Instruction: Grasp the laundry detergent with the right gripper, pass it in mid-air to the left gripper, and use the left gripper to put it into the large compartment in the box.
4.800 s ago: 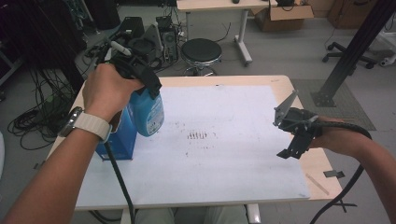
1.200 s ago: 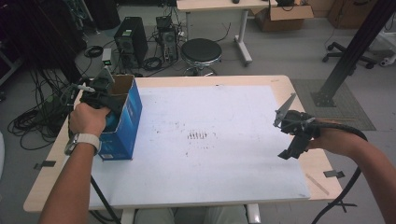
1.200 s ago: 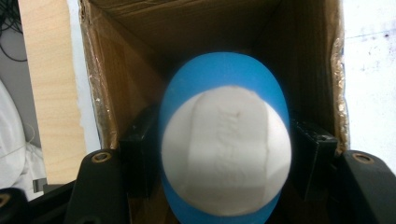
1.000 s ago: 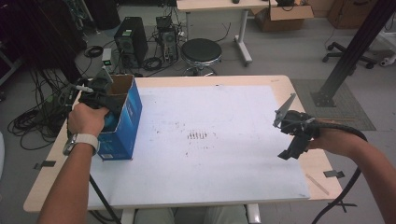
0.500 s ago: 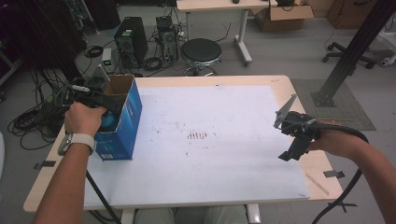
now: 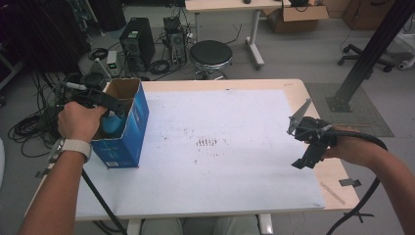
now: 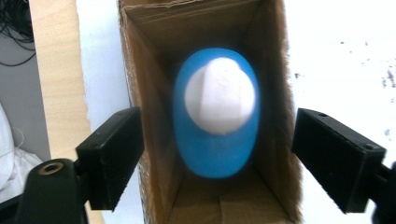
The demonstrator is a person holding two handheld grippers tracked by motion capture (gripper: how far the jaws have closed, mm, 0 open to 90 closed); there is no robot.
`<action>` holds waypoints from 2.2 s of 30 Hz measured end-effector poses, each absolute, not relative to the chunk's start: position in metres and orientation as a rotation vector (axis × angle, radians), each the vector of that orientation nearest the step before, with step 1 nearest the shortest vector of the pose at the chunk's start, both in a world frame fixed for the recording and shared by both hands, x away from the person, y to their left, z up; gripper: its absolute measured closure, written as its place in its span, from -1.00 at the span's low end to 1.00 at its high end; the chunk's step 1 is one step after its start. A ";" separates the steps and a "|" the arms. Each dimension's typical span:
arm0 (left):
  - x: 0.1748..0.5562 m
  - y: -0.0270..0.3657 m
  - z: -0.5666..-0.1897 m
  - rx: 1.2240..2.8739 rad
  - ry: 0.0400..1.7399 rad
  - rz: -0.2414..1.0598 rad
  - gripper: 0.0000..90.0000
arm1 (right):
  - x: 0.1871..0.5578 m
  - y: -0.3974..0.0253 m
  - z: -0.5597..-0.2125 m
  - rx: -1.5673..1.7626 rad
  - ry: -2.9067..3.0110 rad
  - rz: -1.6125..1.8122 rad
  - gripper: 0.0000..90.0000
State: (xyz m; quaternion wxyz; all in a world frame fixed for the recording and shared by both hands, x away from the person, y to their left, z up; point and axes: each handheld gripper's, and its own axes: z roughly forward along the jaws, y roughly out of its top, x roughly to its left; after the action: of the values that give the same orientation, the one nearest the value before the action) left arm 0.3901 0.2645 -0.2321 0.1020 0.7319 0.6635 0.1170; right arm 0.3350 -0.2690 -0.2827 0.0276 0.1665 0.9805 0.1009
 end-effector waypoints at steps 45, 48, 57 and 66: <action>0.348 0.201 -0.179 2.386 1.581 0.362 -0.79 | 0.331 -0.269 -0.271 0.524 3.019 0.319 -0.84; 0.346 0.193 -0.177 2.407 1.537 0.364 -0.79 | 0.331 -0.268 -0.270 0.527 3.019 0.324 -0.84; 0.343 0.169 -0.175 2.469 1.427 0.367 -0.80 | 0.333 -0.266 -0.270 0.519 3.022 0.319 -0.84; 0.341 0.146 -0.179 2.526 1.320 0.351 -0.80 | 0.335 -0.265 -0.270 0.521 3.020 0.325 -0.84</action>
State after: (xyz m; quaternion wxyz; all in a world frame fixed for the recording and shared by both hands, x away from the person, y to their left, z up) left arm 0.3411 0.1458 -0.1791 0.1346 0.8717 0.4554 0.1210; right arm 0.3349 -0.2650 -0.2695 0.0301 0.1690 0.9795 0.1054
